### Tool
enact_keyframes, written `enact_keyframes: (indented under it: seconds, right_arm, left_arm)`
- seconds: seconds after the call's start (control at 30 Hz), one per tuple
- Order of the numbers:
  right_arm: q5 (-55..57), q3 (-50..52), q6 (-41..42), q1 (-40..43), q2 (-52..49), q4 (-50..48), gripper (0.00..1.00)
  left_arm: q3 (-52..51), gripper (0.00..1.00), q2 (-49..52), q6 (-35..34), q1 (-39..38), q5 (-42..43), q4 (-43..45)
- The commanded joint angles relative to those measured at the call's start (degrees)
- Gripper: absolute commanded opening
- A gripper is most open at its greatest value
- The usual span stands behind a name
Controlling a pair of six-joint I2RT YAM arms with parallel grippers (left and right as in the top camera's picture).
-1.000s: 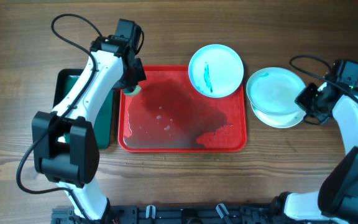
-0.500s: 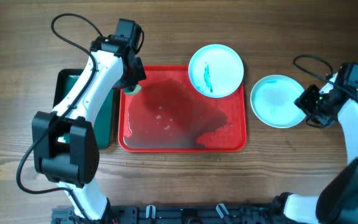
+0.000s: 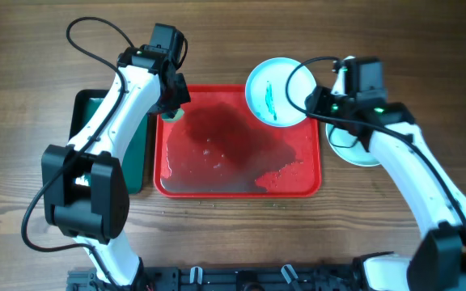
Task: Clean dirty plates on tray and stack at the side
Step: 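Grasp the remaining teal-rimmed plate rim with the right gripper, drag it left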
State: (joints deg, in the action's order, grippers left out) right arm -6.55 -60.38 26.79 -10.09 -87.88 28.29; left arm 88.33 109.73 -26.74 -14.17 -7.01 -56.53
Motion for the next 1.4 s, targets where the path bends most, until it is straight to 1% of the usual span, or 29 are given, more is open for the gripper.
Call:
enact_keyframes:
  seconds: [0.0, 0.03, 0.17, 0.3, 0.37, 0.53, 0.6, 0.73, 0.8, 0.83, 0.9, 0.97, 1.03, 1.13, 1.23, 1.33, 1.37]
  right_arm:
    - [5.9, -0.7, 5.7, -0.6, -5.3, -1.0, 0.42]
    - [5.7, -0.7, 6.8, -0.6, -7.0, -1.3, 0.40]
    - [0.8, -0.7, 6.6, -0.7, -12.3, -4.9, 0.31]
    - [0.5, -0.7, 6.9, -1.0, -16.3, -5.2, 0.24]
    - [-0.2, -0.7, 6.8, -1.0, -17.7, -4.9, 0.20]
    - [-5.1, -0.7, 4.9, -2.6, -18.1, -3.8, 0.05]
    - [-7.3, -0.7, 3.1, -4.9, -18.0, -2.1, 0.04]
    - [-7.7, -0.8, 1.2, -10.0, -16.7, 3.7, 0.04]
    - [-7.7, -0.9, -1.0, -12.3, -14.8, 5.4, 0.06]
    - [-7.7, -1.0, -2.2, -13.0, -13.6, 6.0, 0.10]
    - [-8.1, -1.8, -5.7, -13.3, -11.6, 6.4, 0.26]
    - [-10.1, -3.6, -10.8, -13.2, -10.9, 6.5, 0.36]
    - [-9.9, -5.6, -15.9, -13.2, -11.3, 6.2, 0.40]
    - [-8.4, -8.0, -22.5, -13.2, -13.4, 4.1, 0.50]
    - [-5.6, -12.4, -28.1, -13.2, -18.8, 3.4, 0.51]
    - [-5.2, -17.3, -29.5, -13.2, -25.3, 4.1, 0.50]
    - [-5.4, -18.3, -29.4, -13.2, -27.1, 4.4, 0.47]
  left_arm:
    - [-0.4, 0.04, 0.3, -0.9, 0.2, 0.1, 0.2]
    - [-0.4, 0.04, 0.3, -1.0, 0.2, 0.1, 0.2]
    - [-0.4, 0.04, 0.3, -1.0, 0.2, 0.1, 0.2]
    - [-0.4, 0.04, 0.3, -1.0, 0.2, 0.1, 0.2]
    - [-0.4, 0.04, 0.3, -1.0, 0.2, 0.1, 0.2]
    - [-0.4, 0.04, 0.3, -1.0, 0.2, 0.1, 0.2]
    - [-0.4, 0.04, 0.3, -1.0, 0.2, 0.1, 0.2]
    - [-0.4, 0.04, 0.3, -1.0, 0.2, 0.1, 0.2]
    - [-0.4, 0.04, 0.3, -1.0, 0.2, 0.1, 0.4]
    - [-0.4, 0.04, 0.3, -1.0, 0.2, 0.1, 0.4]
    - [-0.4, 0.04, 0.3, -1.0, 0.2, 0.1, 0.4]
    - [-0.4, 0.04, 0.3, -1.0, 0.2, 0.1, 0.4]
    - [-0.4, 0.04, 0.3, -1.0, 0.2, 0.1, 0.4]
    - [-0.4, 0.04, 0.3, -1.0, 0.2, 0.1, 0.5]
    - [-0.4, 0.04, 0.3, -1.0, 0.2, 0.1, 0.5]
    - [-0.4, 0.04, 0.3, -1.0, 0.2, 0.1, 0.4]
    - [-0.4, 0.04, 0.3, -1.0, 0.2, 0.1, 0.4]
